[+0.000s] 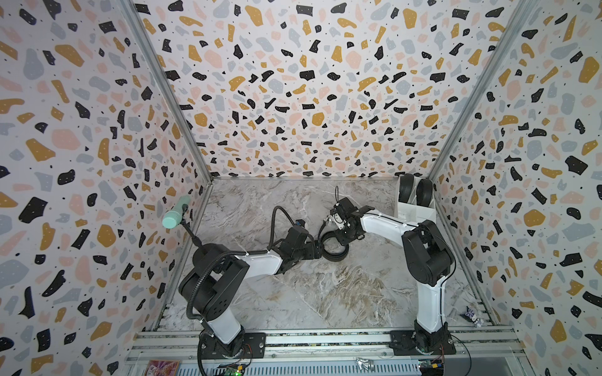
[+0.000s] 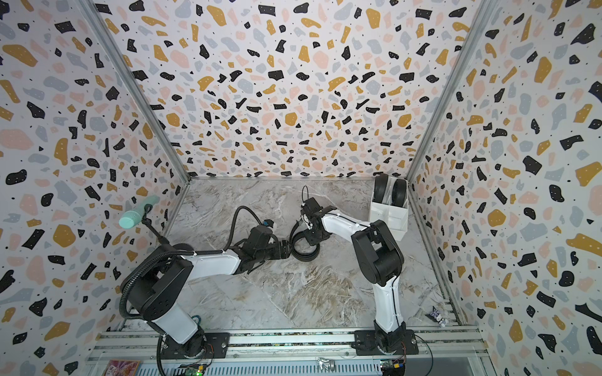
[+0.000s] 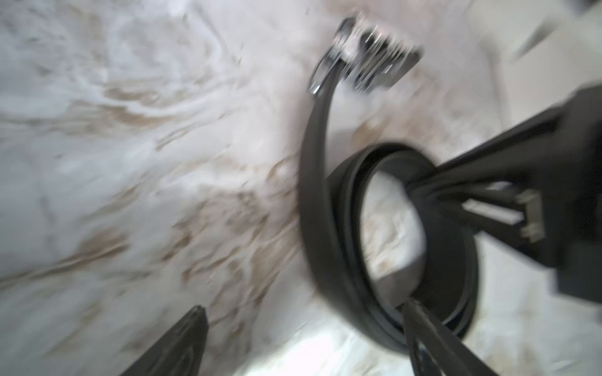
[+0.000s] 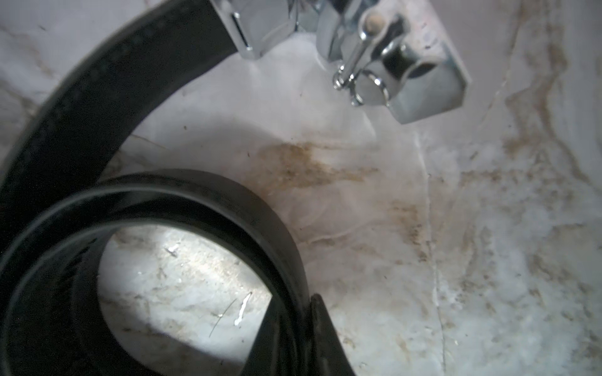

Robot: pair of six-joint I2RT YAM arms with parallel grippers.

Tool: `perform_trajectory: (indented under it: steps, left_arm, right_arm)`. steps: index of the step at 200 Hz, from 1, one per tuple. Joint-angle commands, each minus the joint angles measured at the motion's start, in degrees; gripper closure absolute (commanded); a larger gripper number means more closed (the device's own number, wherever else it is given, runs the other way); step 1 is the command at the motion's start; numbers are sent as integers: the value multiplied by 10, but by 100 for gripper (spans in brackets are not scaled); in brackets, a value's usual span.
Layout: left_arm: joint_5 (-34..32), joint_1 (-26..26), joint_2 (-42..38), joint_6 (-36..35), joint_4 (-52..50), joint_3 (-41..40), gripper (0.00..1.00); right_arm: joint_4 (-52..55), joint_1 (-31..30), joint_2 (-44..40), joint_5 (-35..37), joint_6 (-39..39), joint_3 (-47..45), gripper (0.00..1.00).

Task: Place the belts into the storage roll
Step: Roll the belt at the center of the board.

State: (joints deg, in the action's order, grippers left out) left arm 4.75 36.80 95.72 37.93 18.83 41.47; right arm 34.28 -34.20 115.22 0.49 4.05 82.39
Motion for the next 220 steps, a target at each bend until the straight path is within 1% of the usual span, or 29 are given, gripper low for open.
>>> perform_trajectory:
  steps: [1, 33, 53, 59, 76, 106, 132, 150, 183, 190, 220]
  left_arm:
    - [52, -1, 21, 80, 144, -14, 14]
    - [59, -1, 88, 66, 132, 34, 26]
    - [65, -1, 123, 36, 90, 85, 37]
    - [64, -1, 131, 21, 69, 102, 41]
    - [53, 3, 145, -28, -3, 146, 48]
    - [17, 16, 157, -131, -133, 204, 59]
    - [-4, 31, 174, -182, -188, 232, 63]
    - [-28, 43, 185, -202, -202, 243, 71]
    - [-53, 51, 195, -220, -209, 254, 96]
    - [-59, 52, 196, -227, -215, 258, 100]
    - [-98, 62, 192, -283, -247, 275, 100]
  right_arm:
    - [67, -20, 7, -53, 9, -22, 100]
    - [67, -21, 10, -56, 8, -21, 100]
    - [69, -21, 9, -59, 7, -21, 100]
    - [69, -21, 8, -61, 7, -21, 100]
    - [67, -23, 6, -70, 8, -22, 100]
    - [61, -26, 5, -84, 11, -25, 100]
    - [52, -28, 5, -103, 14, -27, 100]
    - [44, -28, 2, -116, 18, -29, 100]
    - [45, -23, -13, -128, 23, -36, 100]
    - [46, -18, -20, -131, 24, -37, 95]
    - [50, 10, -66, -162, 19, -50, 63]
